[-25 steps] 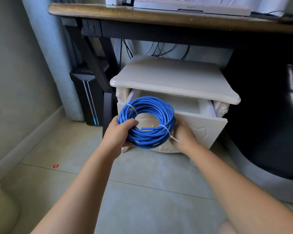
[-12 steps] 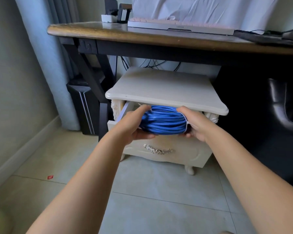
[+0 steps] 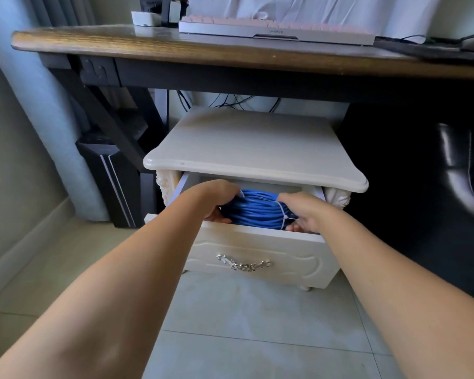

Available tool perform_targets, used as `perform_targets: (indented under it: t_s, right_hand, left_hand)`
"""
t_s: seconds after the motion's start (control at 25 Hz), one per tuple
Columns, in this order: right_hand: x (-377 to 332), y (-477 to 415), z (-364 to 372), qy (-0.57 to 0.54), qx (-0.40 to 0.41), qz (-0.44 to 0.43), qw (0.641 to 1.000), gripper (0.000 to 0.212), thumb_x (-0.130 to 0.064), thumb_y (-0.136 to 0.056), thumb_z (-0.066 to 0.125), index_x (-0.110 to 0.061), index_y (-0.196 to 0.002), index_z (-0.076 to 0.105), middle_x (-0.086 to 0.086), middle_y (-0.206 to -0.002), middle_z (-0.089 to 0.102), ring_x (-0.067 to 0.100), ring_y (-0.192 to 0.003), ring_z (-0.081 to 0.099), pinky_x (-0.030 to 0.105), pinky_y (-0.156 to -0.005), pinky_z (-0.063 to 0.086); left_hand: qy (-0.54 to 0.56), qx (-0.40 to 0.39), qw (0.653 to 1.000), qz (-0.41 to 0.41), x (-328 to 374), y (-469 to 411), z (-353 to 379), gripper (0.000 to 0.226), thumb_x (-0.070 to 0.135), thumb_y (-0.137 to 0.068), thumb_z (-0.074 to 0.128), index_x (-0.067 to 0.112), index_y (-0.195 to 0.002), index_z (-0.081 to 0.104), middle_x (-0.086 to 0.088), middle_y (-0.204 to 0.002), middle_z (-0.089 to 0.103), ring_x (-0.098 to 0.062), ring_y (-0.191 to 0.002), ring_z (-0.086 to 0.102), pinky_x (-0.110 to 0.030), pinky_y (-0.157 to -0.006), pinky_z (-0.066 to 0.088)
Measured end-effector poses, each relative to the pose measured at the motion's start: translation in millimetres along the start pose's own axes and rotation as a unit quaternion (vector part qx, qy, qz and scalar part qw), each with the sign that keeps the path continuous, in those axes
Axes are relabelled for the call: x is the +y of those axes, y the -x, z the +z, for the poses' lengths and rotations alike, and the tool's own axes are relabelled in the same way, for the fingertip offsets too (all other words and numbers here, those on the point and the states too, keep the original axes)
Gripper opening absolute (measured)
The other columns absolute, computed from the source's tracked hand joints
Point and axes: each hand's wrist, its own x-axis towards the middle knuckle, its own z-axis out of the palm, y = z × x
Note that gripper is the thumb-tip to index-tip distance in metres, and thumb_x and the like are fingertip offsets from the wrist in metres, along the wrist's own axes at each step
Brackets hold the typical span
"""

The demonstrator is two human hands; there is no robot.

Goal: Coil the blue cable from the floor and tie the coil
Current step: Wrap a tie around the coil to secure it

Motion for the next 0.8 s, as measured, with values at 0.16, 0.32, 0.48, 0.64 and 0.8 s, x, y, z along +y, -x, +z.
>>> perform_targets:
  t_s: [0.16,0.32,0.48,0.64,0.8]
  right_hand:
    - [12,-22,2,-0.012,0.023,0.007,1.0,0.017,-0.021,-0.1,0.047,-0.005,-0.102,0.053,0.015,-0.094,0.06,0.025,-0.063,0.058,0.029,-0.049,0.055]
    - [16,-26,1,-0.006,0.002,0.008,1.0,0.035,-0.026,-0.101,0.049,-0.003,-0.127,0.052,0.016,-0.121,0.06,0.029,-0.077,0.065,0.03,-0.062,0.056]
    - [14,3,-4,0.131,-0.027,-0.085,0.987,0.057,-0.055,-0.092,0.055,-0.024,-0.138,0.048,-0.004,-0.138,0.051,0.023,-0.115,0.059,0.036,-0.093,0.049]
    - [17,47,-11,0.205,-0.115,-0.212,0.949,0.061,-0.039,-0.08,0.077,-0.037,-0.135,0.051,-0.01,-0.127,0.057,0.007,-0.115,0.058,0.022,-0.099,0.044]
    - [22,53,0,0.282,0.021,-0.306,0.909,0.042,-0.027,-0.079,0.079,-0.029,-0.116,0.058,-0.007,-0.106,0.055,0.013,-0.103,0.053,0.029,-0.091,0.045]
  left_hand:
    - [-0.07,0.018,0.997,0.031,-1,-15,13,0.031,0.022,-0.098,0.053,0.0,-0.119,0.056,-0.016,-0.107,0.055,-0.029,-0.09,0.056,-0.035,-0.08,0.051]
    - [-0.168,0.019,0.983,0.068,-5,-9,17,0.041,0.031,-0.097,0.056,0.003,-0.127,0.054,-0.007,-0.113,0.049,-0.026,-0.105,0.051,-0.031,-0.085,0.039]
    - [-0.294,-0.052,0.948,0.114,-7,13,5,0.064,0.065,-0.082,0.061,0.02,-0.127,0.059,0.003,-0.126,0.056,-0.018,-0.115,0.052,-0.027,-0.094,0.037]
    - [-0.406,-0.065,0.888,0.206,-17,39,-9,0.074,0.047,-0.076,0.078,0.029,-0.141,0.048,0.008,-0.142,0.049,-0.012,-0.128,0.047,-0.024,-0.104,0.035]
    - [-0.36,0.093,0.866,0.336,-38,39,-5,0.054,0.04,-0.071,0.083,0.026,-0.118,0.061,0.004,-0.113,0.059,-0.015,-0.096,0.055,-0.03,-0.084,0.047]
